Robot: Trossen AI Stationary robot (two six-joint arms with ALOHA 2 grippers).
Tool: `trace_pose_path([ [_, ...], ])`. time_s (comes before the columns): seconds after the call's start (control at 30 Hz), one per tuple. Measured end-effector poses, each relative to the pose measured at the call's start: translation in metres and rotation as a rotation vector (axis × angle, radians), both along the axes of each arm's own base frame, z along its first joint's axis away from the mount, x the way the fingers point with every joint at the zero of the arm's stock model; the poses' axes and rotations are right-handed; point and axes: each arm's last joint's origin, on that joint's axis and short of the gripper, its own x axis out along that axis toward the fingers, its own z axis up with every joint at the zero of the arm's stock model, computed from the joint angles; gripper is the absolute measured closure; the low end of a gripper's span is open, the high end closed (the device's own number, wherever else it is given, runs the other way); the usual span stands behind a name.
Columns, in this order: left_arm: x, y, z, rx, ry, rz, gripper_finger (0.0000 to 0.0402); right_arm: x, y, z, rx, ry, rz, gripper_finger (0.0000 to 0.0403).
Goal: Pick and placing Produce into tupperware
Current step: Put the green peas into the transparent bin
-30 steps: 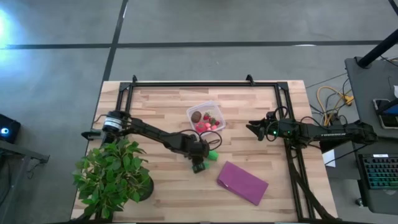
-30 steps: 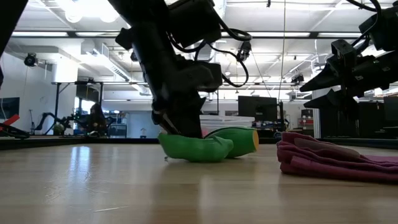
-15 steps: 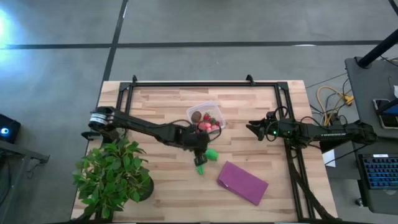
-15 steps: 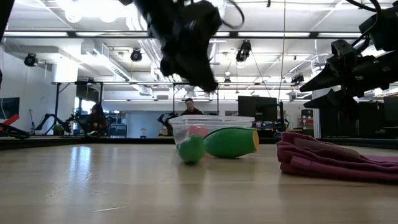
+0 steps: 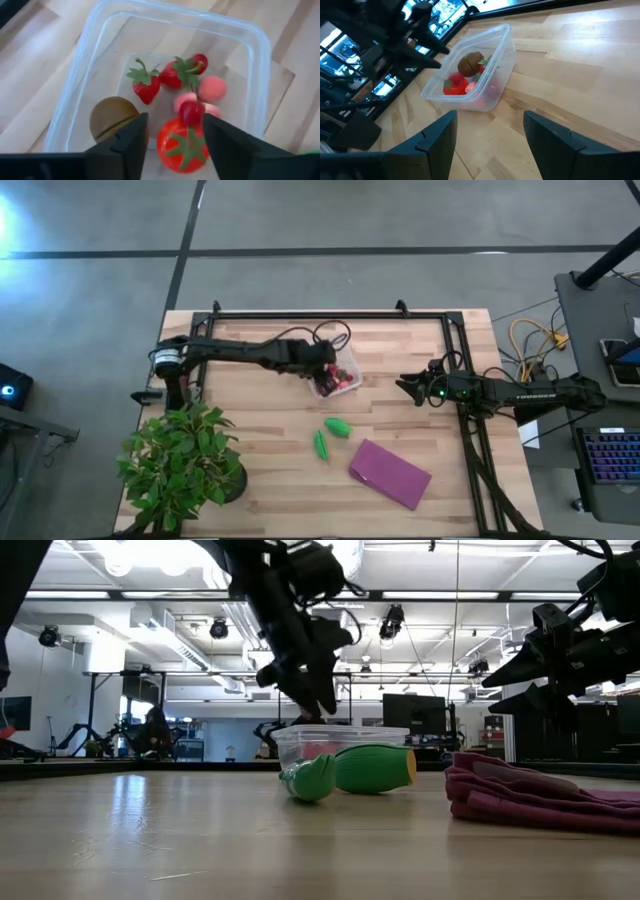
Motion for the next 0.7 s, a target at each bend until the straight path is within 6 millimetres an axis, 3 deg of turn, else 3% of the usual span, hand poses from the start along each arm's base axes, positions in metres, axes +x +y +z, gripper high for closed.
trace_pose_path([
  [0.13, 0.002, 0.002, 0.002, -0.044, -0.021, -0.031, 0.0180, 0.000, 0.000, 0.000, 0.000, 0.000, 0.000, 0.0184],
  [0.2, 0.002, -0.009, 0.008, -0.063, -0.029, -0.179, 0.0161, 0.000, 0.000, 0.000, 0.000, 0.000, 0.000, 0.0184],
  [0.33, -0.004, -0.062, 0.018, 0.047, 0.027, -0.729, 0.0151, 0.000, 0.000, 0.000, 0.000, 0.000, 0.000, 0.0184],
  [0.47, -0.021, -0.121, 0.012, 0.180, 0.171, -1.169, 0.0151, 0.000, 0.000, 0.000, 0.000, 0.000, 0.000, 0.0184],
  [0.6, -0.025, -0.161, -0.001, 0.365, 0.180, -1.426, 0.0150, 0.000, 0.000, 0.000, 0.000, 0.000, 0.000, 0.0184],
  [0.7, -0.016, -0.170, -0.012, 0.424, 0.143, -1.438, 0.0150, 0.000, 0.000, 0.000, 0.000, 0.001, 0.000, 0.0184],
])
